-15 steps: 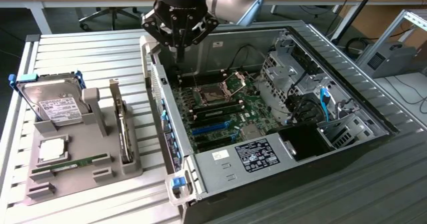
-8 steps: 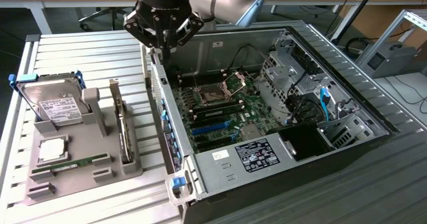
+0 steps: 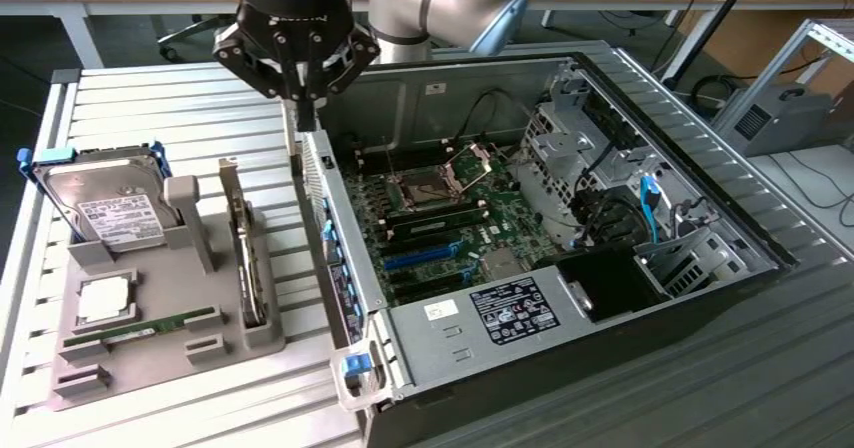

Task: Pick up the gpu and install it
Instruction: 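Reach for the gpu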

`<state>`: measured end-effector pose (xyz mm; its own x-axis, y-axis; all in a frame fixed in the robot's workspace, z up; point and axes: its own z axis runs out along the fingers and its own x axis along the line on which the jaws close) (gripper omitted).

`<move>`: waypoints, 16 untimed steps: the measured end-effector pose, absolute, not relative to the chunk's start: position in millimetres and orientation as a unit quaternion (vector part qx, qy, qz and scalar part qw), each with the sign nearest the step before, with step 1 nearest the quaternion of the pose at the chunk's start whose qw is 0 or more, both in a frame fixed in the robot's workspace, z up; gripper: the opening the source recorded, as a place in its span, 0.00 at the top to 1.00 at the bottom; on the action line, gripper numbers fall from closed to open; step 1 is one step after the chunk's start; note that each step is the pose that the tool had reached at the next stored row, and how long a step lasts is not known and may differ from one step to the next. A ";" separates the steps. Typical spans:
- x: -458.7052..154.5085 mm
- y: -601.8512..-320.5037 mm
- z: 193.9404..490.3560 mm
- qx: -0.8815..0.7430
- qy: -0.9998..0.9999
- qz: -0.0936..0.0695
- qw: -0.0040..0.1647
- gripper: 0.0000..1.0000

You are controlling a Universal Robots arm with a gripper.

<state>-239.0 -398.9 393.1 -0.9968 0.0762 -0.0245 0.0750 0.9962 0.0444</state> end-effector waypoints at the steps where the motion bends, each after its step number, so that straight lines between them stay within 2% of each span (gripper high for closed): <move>1: -241.3 -398.9 393.1 0.038 0.999 0.022 0.013 0.89; 16: -282.5 -399.0 393.1 0.038 0.999 0.022 0.013 0.89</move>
